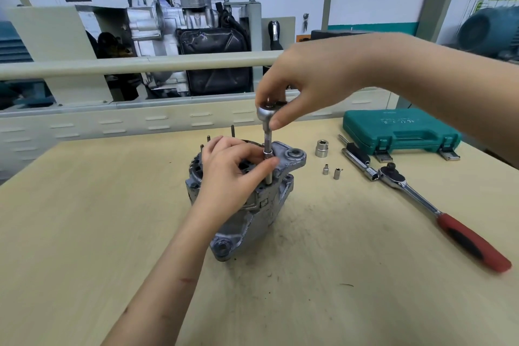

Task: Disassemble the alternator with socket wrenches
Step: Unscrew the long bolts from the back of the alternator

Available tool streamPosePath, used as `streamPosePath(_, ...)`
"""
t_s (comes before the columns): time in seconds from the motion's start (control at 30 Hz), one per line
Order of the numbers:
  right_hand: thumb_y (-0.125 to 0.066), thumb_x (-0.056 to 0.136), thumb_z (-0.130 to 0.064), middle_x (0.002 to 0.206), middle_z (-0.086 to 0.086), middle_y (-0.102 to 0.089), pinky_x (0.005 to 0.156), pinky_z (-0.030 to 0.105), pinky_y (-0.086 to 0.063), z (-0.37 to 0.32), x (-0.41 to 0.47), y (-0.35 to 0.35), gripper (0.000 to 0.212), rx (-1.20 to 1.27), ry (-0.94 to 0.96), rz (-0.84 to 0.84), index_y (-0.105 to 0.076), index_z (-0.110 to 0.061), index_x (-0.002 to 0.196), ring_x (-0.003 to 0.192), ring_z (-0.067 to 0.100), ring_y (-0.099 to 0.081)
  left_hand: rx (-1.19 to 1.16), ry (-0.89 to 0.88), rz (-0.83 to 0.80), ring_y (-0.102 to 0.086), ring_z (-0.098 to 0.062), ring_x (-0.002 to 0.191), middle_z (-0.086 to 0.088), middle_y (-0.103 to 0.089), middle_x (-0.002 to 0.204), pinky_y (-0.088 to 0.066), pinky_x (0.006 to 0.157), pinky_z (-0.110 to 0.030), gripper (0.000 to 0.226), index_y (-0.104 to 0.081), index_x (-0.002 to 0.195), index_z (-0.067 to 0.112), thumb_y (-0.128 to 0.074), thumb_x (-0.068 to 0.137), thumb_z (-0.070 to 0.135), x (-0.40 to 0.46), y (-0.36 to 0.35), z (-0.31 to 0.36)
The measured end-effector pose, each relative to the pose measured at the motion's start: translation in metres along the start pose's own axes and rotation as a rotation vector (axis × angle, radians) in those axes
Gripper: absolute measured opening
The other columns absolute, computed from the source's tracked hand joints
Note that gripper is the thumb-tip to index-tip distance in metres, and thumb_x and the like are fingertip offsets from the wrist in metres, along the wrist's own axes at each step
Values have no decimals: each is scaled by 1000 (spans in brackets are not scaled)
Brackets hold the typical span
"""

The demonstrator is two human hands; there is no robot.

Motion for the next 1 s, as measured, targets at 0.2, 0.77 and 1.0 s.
streamPosePath(0.2,-43,67,-69,51,-1,-53,43,16,-32,3,5,-4,66,-25,-96,61,-59,-5,68,46,13,-41,10,-5,42,-32,31,92,30,-46,68,-18,92,-27,30,-51,60,36,-77,71,25,-1,1,1)
streamPosePath(0.77,-54,72,-59,77,-6,-65,67,23,-48,13,0,0,50,56,-122,41,-66,-20,100,71,8,-59,44,-13,36,-35,27,92,26,-47,78,-11,93,-7,13,-67,70,22,-69,74,34,1,1,0)
streamPosePath(1.0,-51,71,-65,52,-5,-60,47,19,-37,18,3,-4,51,48,-188,45,-57,-14,69,46,6,-50,50,14,79,-41,19,87,29,-45,71,-8,91,-1,16,-71,72,15,-72,73,31,0,4,1)
Point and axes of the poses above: each hand's wrist, its own x-axis towards the middle knuckle, its own y-axis out of the back of the hand, z = x × y, the point moved 9 cm from there along x, towards the middle knuckle
